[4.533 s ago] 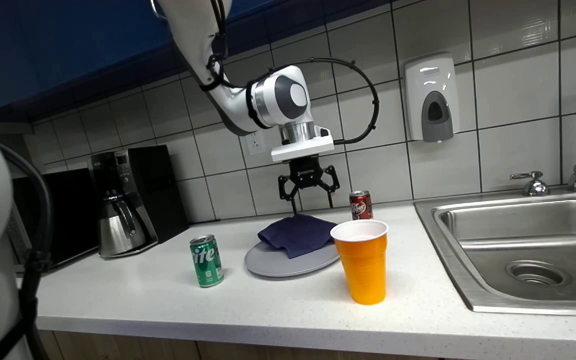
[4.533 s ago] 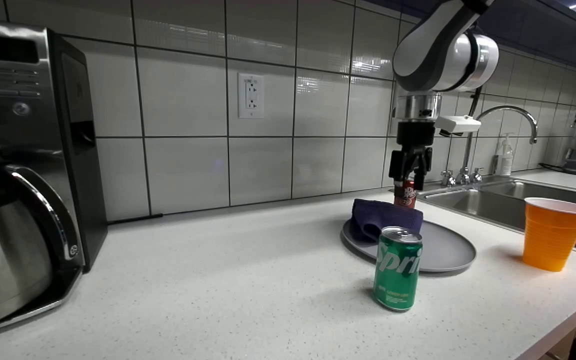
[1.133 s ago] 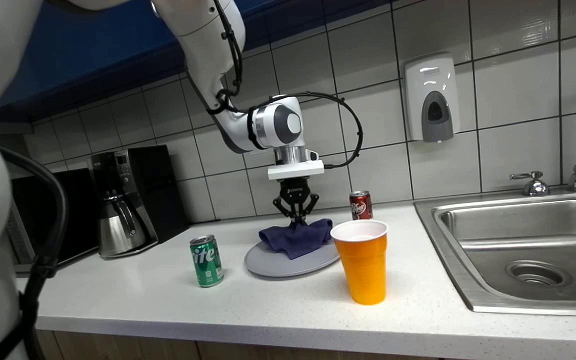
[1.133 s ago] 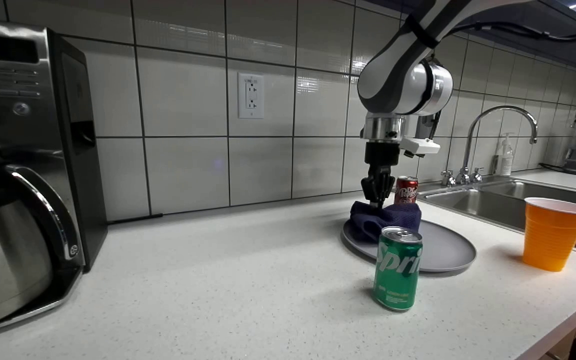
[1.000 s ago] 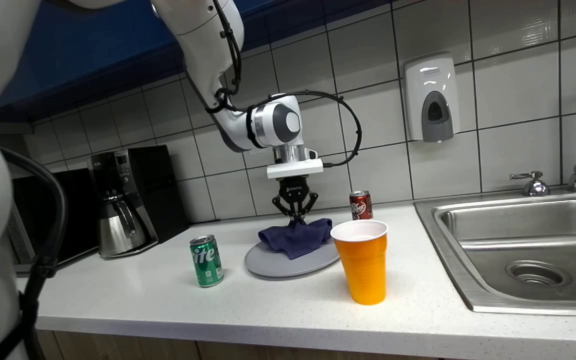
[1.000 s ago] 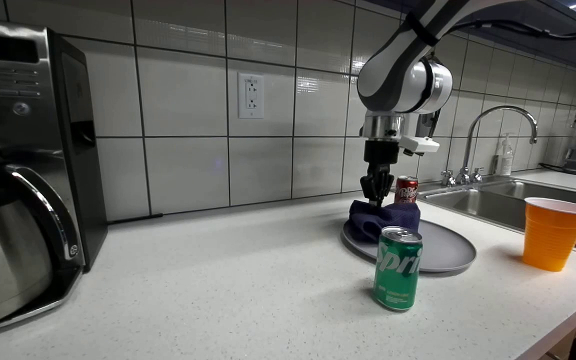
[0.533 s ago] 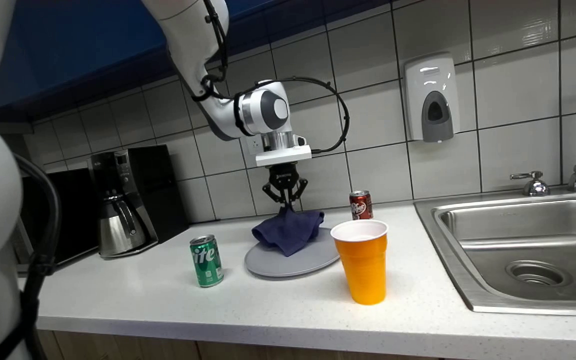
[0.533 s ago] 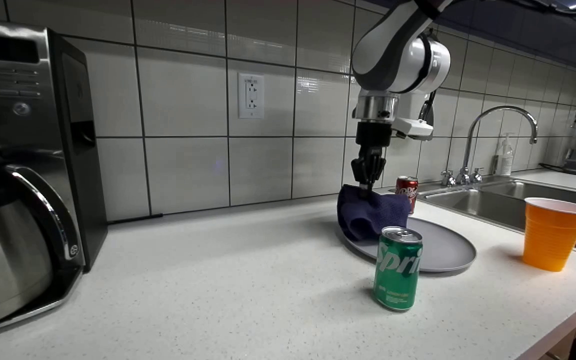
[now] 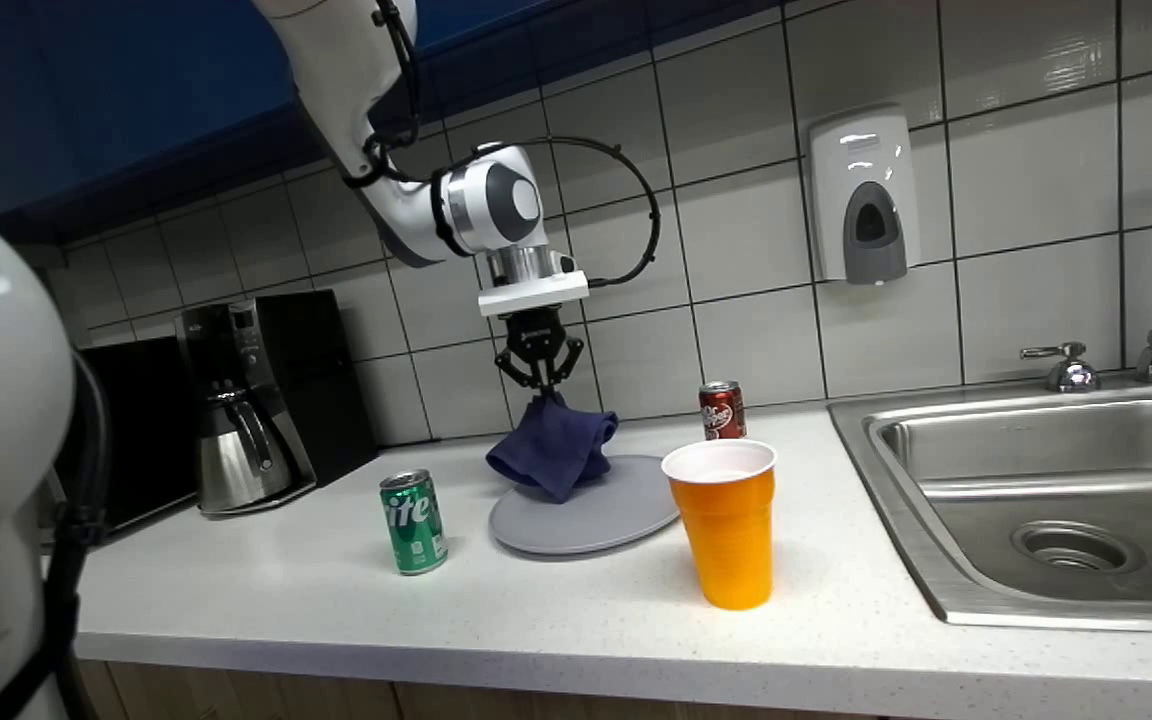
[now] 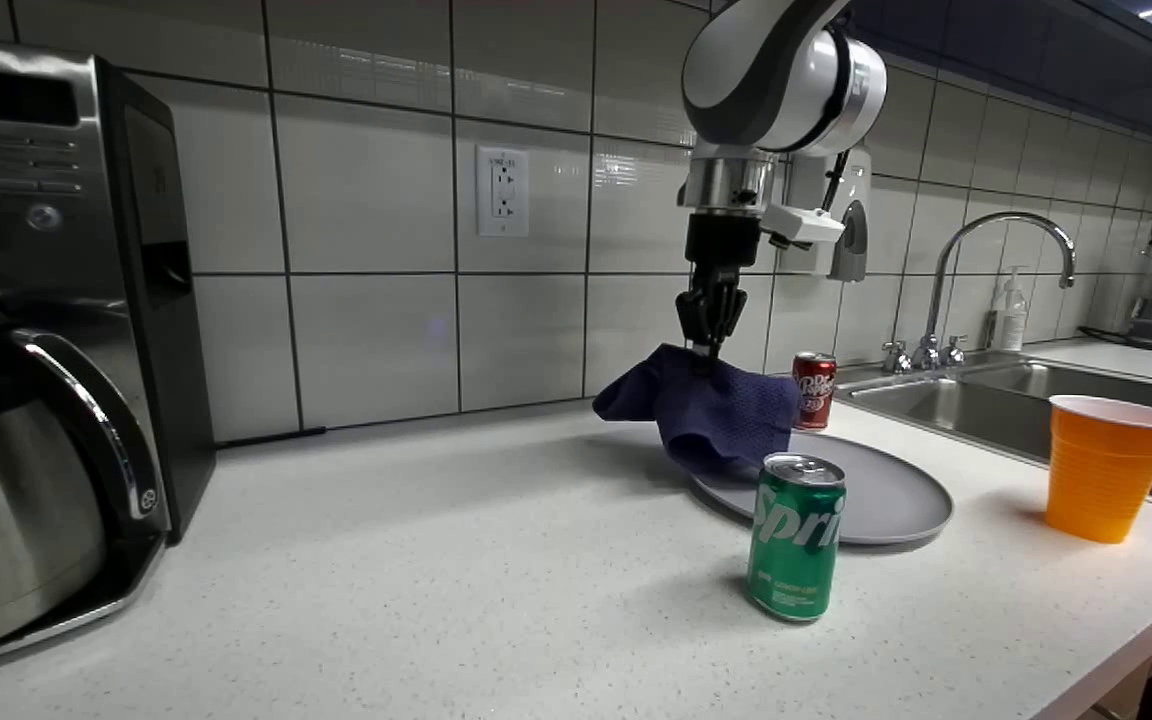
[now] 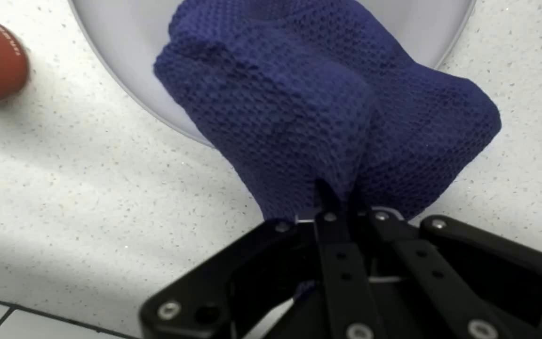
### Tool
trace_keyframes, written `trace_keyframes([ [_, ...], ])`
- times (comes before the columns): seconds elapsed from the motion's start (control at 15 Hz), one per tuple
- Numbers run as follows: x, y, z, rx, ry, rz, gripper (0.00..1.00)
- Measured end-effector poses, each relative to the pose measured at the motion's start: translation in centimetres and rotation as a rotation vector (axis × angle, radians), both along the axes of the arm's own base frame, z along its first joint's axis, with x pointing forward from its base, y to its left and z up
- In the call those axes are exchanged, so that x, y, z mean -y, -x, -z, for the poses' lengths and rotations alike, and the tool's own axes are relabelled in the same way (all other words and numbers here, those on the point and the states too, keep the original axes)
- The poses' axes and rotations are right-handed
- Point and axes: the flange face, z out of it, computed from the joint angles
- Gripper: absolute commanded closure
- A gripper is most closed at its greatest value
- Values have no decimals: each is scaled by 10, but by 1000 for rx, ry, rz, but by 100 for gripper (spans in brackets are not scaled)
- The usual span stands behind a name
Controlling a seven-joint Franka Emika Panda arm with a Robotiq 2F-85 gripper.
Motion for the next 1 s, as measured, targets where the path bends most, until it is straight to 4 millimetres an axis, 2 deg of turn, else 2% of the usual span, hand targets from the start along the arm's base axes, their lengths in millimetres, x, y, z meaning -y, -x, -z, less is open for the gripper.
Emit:
trace_keyframes([
  [0.47, -12, -9, -4, 17, 18, -34, 98],
  [1.0, -27, -43, -4, 45, 41, -78, 98],
])
